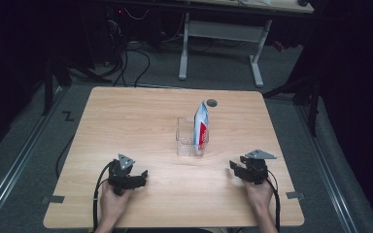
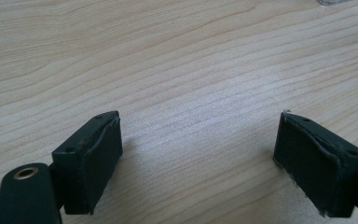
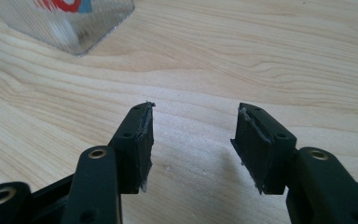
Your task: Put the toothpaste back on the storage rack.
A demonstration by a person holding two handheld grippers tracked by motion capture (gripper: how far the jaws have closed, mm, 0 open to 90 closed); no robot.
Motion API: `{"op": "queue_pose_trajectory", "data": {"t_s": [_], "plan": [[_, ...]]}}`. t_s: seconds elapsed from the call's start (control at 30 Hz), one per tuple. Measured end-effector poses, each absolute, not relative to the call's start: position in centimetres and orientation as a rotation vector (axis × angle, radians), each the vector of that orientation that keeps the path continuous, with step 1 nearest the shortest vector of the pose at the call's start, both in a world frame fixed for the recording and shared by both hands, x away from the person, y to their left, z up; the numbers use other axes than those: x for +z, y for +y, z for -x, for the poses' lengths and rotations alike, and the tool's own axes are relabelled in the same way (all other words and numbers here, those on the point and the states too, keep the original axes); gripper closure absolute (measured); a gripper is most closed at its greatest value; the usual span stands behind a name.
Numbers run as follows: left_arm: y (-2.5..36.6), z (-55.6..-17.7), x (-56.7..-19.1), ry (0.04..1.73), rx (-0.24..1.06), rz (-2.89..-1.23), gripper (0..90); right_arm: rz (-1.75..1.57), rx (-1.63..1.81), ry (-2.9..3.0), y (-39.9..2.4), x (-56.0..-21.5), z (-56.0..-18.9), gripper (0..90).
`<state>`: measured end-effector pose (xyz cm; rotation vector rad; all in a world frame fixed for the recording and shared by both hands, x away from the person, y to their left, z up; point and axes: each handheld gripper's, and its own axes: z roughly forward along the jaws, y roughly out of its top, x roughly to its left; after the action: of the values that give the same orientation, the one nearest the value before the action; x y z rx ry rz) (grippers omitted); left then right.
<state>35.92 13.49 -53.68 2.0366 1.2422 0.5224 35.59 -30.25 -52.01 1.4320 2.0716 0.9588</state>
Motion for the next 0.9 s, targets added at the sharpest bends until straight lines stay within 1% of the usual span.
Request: {"op": "queue_pose_trajectory", "data": {"t_s": [0.5,0.9], "plan": [[13.5,-35.9,-53.7,1.242,0.522,-2.037,15.4,-1.409,0.9,2.092,-29.6,-53.1,-35.8,44.2],[13.5,-35.9,-53.7,1.243,0.523,-2.037,15.4,-1.42,0.889,2.086,-29.4,-53.1,-35.7,38.8]]}}
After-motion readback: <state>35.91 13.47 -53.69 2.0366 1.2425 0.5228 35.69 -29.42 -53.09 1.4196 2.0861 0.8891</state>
